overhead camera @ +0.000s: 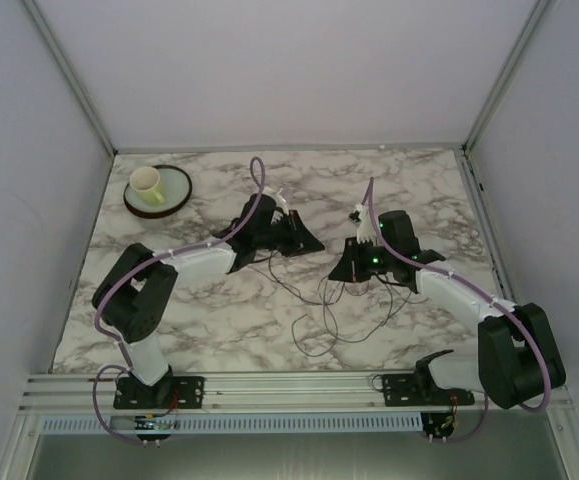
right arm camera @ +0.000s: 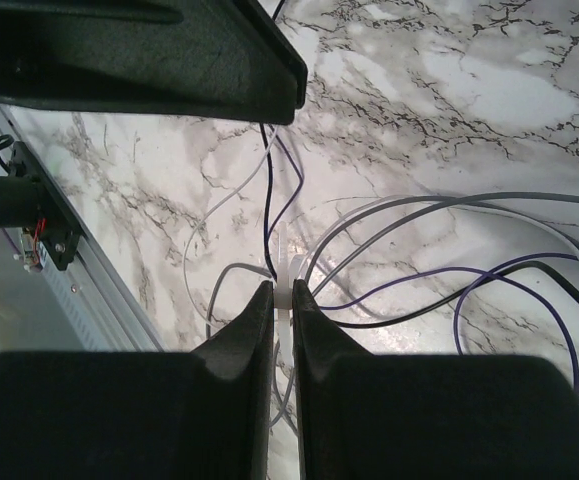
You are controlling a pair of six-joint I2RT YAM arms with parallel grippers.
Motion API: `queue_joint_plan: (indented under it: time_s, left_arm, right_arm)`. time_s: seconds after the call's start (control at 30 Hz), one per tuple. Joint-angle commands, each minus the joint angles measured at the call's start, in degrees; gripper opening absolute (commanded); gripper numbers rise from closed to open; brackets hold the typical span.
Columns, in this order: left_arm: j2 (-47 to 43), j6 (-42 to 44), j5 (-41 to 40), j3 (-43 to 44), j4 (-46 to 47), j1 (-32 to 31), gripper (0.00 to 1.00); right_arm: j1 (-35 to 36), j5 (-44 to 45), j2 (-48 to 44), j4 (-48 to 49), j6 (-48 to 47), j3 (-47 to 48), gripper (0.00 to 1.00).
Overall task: Zip-tie the wires
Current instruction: Tie the cable at the center of the board.
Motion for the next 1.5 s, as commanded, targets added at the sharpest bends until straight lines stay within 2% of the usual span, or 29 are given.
queue_joint_plan:
  time_s: [0.0,0.13,0.23,0.57,0.83,1.1,1.3,1.47]
  left_arm:
    - [-1.6,1.0,1.3,0.2,0.4,-0.1,0.27]
    - [-2.3,-0.1,1.8,-2.0,1.7,-0.5,0.37]
    - [-2.3,-1.4,2.3,-3.5,3.2,-1.4,0.39]
    - [0.2,-8.3,2.9,-6.1,12.9,-4.5,0.38]
    - [0.2,-6.9,2.4,-5.6,9.9,-5.0,0.35]
    - [-0.3,-3.9,0.7,-5.6,4.6,-5.0,0.37]
    - [0.2,-3.9,0.9,-5.5,4.7,-5.7,0.37]
    - [1.3,-5.1,0.9,-5.7,6.3,-6.6,0.32]
  right_arm:
    - [0.7,0.5,-0.6,-0.1,-0.1,0.9,0.00]
    - [0.6,0.4,-0.5,-0.1,-0.1,0.9,0.00]
    - [0.6,0.4,-0.4,-0.1,-0.1,1.1,0.00]
    - [0.7,0.2,0.3,-0.2,-0.1,1.5,0.00]
    - [0.7,0.3,0.5,-0.1,-0.2,1.6,0.00]
    - [0.7,0.6,0.7,-0.1,-0.2,2.0,0.00]
    - [0.7,0.8,1.0,0.0,0.0,2.2,0.00]
    - [0.8,0.7,0.9,0.5,0.6,2.1,0.00]
